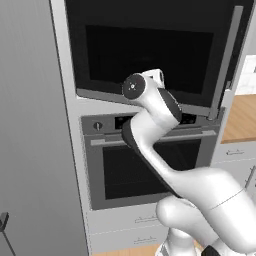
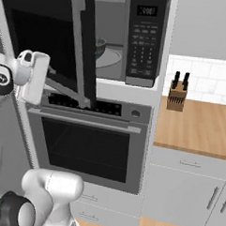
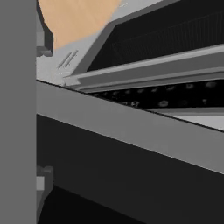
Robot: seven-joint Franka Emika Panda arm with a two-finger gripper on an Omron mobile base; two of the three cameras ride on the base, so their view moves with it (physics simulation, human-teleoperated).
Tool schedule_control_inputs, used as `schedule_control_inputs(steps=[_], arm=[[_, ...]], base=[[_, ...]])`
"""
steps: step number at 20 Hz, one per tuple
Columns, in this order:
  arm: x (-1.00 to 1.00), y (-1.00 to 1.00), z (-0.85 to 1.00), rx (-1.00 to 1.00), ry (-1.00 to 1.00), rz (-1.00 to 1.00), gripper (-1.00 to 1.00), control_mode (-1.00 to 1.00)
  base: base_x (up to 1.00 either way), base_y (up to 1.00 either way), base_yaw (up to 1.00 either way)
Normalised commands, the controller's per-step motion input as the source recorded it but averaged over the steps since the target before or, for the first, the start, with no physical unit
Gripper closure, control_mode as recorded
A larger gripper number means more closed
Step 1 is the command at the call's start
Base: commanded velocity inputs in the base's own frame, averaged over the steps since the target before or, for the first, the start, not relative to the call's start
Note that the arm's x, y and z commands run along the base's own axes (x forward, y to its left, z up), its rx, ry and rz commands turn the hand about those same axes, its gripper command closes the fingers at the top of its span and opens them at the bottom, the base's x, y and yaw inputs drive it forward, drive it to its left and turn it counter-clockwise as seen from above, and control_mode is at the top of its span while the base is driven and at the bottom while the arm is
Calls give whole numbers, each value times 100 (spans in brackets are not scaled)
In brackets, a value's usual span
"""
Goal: Pick the mushroom from the sink and place it in the bowl. Then pick the bowl and place it in the microwave. Then close the microwave door and press the start button.
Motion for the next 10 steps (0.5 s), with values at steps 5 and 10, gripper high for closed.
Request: schedule_control_inputs(steps=[5,10], arm=[[100,-17,2,6,17,0,-100,-100],[100,0,2,0,13,0,-100,-100]], base=[[0,0,0],[0,0,0]])
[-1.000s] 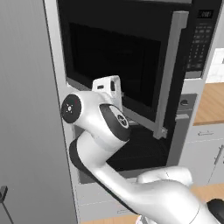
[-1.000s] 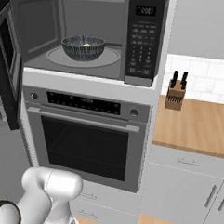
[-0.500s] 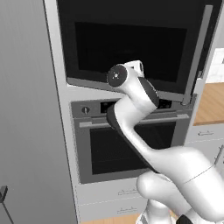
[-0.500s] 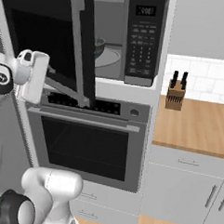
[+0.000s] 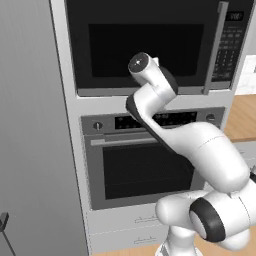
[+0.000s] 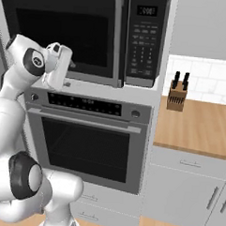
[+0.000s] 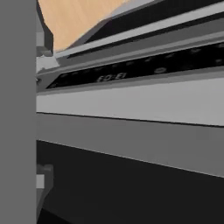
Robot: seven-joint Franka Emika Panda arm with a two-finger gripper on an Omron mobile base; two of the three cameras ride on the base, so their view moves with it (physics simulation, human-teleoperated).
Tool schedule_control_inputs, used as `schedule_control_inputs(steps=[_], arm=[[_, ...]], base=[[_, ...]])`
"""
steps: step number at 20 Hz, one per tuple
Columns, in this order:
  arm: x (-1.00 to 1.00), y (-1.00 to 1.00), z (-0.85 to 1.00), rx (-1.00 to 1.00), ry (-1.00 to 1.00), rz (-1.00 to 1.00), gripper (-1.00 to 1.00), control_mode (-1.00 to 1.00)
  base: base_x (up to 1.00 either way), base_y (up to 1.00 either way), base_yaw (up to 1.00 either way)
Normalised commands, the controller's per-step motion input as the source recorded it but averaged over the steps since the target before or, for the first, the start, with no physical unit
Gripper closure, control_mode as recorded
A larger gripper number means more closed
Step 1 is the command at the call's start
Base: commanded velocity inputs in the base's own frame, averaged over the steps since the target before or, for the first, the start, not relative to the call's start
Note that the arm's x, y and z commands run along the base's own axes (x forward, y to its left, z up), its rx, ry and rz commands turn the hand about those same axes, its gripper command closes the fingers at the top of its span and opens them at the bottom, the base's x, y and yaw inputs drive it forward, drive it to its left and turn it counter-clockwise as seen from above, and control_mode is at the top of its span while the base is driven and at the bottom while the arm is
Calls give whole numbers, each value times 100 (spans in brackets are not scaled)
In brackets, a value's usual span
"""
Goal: Pick the mushroom from the sink and place it in the bowl. Then pick the bowl and place it in the microwave. Then close the microwave door and press the start button.
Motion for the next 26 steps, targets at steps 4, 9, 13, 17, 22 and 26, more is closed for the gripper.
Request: schedule_control_inputs(steps=[4,9,13,17,22,26], arm=[[100,0,3,0,8,0,-100,-100],[65,-5,0,0,0,1,-100,-100],[-36,-44,0,4,-7,5,-100,-100],[-100,-100,-43,17,-18,15,-100,-100],[-74,-100,-33,21,-30,25,-100,-100],[-22,-90,26,22,-38,40,-100,-100]], base=[[0,0,0],[0,0,0],[0,0,0],[0,0,0],[0,0,0],[0,0,0]])
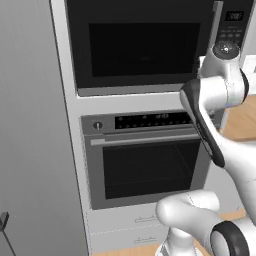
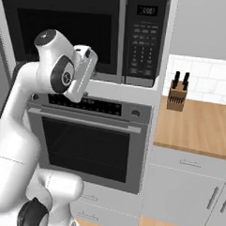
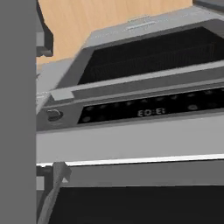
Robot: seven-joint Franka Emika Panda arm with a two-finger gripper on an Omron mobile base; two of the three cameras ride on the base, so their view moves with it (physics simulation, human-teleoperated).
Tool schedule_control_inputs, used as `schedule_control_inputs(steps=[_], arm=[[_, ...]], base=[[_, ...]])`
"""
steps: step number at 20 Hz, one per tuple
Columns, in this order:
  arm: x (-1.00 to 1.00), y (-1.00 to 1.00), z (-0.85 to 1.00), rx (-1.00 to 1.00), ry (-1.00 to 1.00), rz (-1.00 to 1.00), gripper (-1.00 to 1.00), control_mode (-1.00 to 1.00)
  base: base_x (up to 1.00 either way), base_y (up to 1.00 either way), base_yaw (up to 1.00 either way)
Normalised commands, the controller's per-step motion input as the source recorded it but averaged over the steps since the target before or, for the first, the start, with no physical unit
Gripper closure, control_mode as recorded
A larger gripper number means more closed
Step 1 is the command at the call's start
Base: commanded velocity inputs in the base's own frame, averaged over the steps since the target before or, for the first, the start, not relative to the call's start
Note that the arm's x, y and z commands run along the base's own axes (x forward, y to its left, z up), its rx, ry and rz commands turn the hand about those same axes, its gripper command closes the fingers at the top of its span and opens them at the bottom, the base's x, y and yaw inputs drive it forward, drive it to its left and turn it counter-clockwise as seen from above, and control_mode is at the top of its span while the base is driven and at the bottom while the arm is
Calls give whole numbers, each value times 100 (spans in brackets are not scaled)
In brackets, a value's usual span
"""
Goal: Pick the mushroom from the sink and place it in the bowl. Then pick the bowl and place it in the microwave. Then close the microwave door and press the start button.
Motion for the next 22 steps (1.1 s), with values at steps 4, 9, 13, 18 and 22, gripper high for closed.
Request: schedule_control_inputs(steps=[4,9,13,18,22], arm=[[-3,-76,59,18,-40,40,-100,-100],[12,-53,53,14,-37,31,100,-100],[7,-31,12,7,-19,7,100,-100],[0,-11,1,7,-8,0,100,-100],[5,0,0,3,-15,0,100,-100]], base=[[0,0,0],[0,0,0],[0,0,0],[0,0,0],[0,0,0]])
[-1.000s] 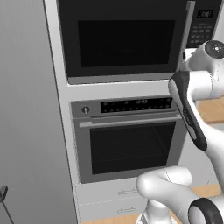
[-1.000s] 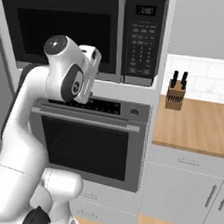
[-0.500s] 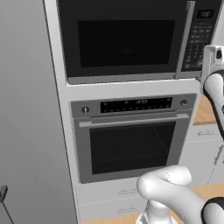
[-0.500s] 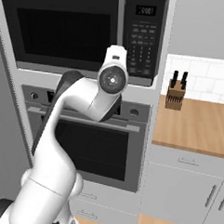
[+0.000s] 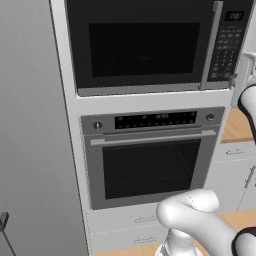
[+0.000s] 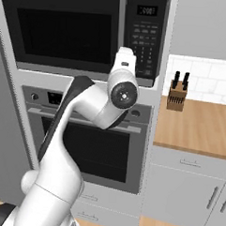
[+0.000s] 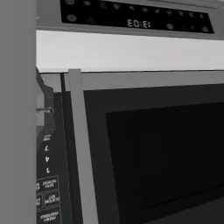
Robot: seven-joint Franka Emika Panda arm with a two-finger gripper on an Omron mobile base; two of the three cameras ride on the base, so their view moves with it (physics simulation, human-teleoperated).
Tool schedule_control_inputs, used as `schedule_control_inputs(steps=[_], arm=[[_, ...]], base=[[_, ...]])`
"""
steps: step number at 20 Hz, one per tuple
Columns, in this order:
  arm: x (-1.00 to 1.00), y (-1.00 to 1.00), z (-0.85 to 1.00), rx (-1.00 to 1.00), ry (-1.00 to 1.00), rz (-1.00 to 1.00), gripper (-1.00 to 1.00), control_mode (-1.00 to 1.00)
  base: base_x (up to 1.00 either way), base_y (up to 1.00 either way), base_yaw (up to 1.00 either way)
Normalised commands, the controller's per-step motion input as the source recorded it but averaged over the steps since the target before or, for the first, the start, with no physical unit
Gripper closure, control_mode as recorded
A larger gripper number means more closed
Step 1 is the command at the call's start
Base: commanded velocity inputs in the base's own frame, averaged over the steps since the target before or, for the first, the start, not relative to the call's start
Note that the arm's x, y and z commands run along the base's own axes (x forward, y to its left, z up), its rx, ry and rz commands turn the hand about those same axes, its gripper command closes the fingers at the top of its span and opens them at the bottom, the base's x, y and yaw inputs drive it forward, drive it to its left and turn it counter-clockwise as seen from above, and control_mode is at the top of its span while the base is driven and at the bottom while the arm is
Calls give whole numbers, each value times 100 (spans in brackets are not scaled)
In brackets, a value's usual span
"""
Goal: Pick the mushroom from the sink and place it in the bowl. Then pick the bowl and place it in the microwave. Then close the microwave door and press the start button.
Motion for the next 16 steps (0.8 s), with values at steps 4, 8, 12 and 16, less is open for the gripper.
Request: schedule_control_inputs(steps=[4,8,12,16], arm=[[38,0,-8,0,-12,0,100,-100],[40,-1,-4,1,-8,0,100,-100],[21,-16,0,3,-5,0,100,-100],[21,-12,-4,1,-3,0,100,-100]], base=[[0,0,0],[0,0,0],[0,0,0],[0,0,0]])
